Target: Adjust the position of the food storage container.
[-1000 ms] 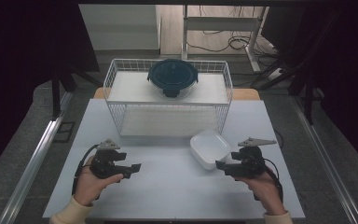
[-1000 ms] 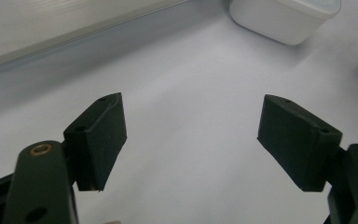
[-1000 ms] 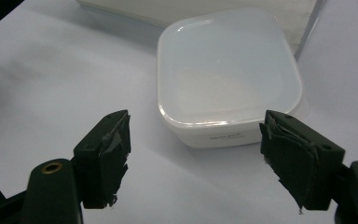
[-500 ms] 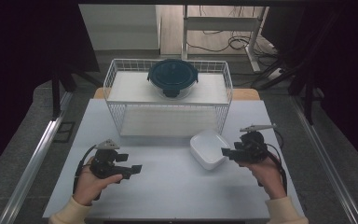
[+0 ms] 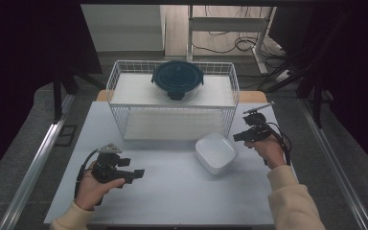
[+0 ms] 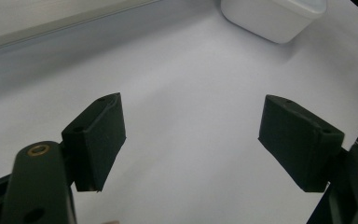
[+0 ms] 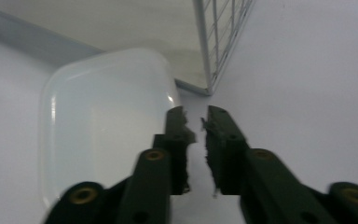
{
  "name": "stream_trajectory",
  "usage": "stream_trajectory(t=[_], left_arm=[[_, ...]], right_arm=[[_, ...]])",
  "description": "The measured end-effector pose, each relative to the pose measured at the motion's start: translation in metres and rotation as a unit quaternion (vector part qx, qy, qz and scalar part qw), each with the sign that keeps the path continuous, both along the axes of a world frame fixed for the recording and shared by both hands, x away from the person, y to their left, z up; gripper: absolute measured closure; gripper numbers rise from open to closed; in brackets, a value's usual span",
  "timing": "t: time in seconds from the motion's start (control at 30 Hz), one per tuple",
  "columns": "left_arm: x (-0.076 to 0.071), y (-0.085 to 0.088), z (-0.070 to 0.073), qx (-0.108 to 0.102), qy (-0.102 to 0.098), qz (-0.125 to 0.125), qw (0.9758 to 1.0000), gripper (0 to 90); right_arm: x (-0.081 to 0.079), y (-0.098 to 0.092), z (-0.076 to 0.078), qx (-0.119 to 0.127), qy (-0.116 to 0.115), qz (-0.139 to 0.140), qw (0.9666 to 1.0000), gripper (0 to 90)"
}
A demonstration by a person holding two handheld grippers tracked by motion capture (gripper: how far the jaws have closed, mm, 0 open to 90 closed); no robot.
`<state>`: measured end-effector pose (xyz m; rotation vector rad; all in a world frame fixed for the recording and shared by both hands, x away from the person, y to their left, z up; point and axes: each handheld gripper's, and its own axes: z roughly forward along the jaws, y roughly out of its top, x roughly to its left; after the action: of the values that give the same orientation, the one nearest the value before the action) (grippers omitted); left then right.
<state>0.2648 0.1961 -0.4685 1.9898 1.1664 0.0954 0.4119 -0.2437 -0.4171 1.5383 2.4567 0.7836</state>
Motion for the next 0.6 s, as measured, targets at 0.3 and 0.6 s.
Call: stream_trajectory(t=[0.3, 0.6], left_arm=[[0.001, 0.000, -0.004, 0.002, 0.005, 0.001, 1.0000, 22.3], [0.001, 0.005, -0.003, 0.002, 0.003, 0.006, 1.0000, 22.3]], right_arm=[[0.012, 0.007, -0.022, -0.040, 0.000, 0.035, 0.9986, 89.4], [0.012, 0.017, -0.032, -0.057, -0.003, 0.061, 0.9965, 89.4]])
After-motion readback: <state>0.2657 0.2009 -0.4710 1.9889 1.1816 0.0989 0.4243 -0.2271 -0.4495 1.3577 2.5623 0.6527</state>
